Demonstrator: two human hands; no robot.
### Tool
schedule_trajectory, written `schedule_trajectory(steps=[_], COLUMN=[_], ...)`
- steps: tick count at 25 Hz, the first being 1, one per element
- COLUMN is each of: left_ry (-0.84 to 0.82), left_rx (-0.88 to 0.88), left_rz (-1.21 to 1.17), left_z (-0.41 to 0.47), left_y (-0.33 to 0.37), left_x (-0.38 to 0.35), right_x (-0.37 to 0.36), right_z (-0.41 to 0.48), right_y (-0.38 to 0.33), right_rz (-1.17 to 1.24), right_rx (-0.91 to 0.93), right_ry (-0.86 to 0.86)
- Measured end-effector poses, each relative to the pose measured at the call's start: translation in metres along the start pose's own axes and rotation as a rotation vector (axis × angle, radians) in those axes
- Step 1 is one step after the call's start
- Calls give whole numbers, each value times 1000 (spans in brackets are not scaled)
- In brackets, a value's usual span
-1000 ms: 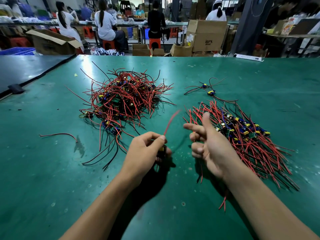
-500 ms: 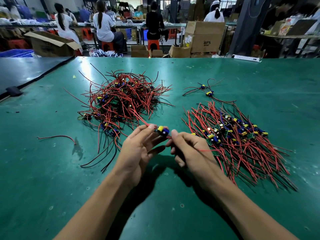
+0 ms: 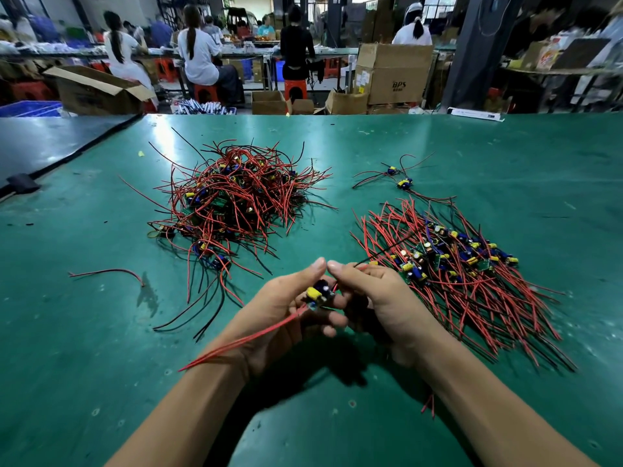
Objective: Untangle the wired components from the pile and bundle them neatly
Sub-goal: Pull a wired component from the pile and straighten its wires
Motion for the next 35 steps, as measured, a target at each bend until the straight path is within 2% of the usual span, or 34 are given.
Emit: schedule_trajectory(steps=[1, 3, 5, 9, 13, 15, 17, 19, 22, 24, 26, 28, 30, 32, 35], left_ry=[38, 101, 125, 129, 104, 70, 45, 23, 13, 67, 137, 186, 199, 188, 143], left_rx=[-37, -96, -114, -116, -189, -211, -228, -234, -239, -269, -304, -333, -343, -338, -351], left_rz=[4, 8, 25, 159, 315, 323, 333, 337, 332, 329, 315, 324, 332, 336, 344], left_z=[1, 2, 2, 2, 0, 0, -1, -3, -5, -5, -4, -4, -4, -4, -3], left_y=[1, 0, -1, -2, -2, 0, 2, 4, 5, 8, 10, 12, 13, 13, 14], left_x=[3, 9, 12, 10, 4, -1, -5, -7, -8, -3, 5, 11, 13, 10, 1], right_x=[6, 21, 26, 21, 41, 47, 49, 47, 42, 40, 36, 21, 13, 17, 30], right_z=[2, 3, 4, 8, 12, 12, 10, 9, 9, 9, 7, 6, 5, 5, 6], right_y=[3, 5, 5, 17, 14, 9, 10, 12, 7, 3, -1, 2, 6, 6, 4], right_rz=[-5, -233, -364, -69, 21, 19, 78, 272, 528, 412, 80, -107, -161, -203, -78], right_rx=[6, 68, 97, -5, -37, -38, -115, -196, -211, -157, -72, -12, 28, 33, 19], right_ry=[64, 231, 286, 177, 329, 352, 326, 260, 196, 190, 200, 144, 111, 150, 263])
Point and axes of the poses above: each hand's wrist, its own z-axis towards the middle knuckle, its own x-axis out of the back of the hand, y = z × x, the point moved 8 cm from there along z, towards the middle knuckle, and after that the axes turned 12 degrees about -z, right-handed, at the moved point
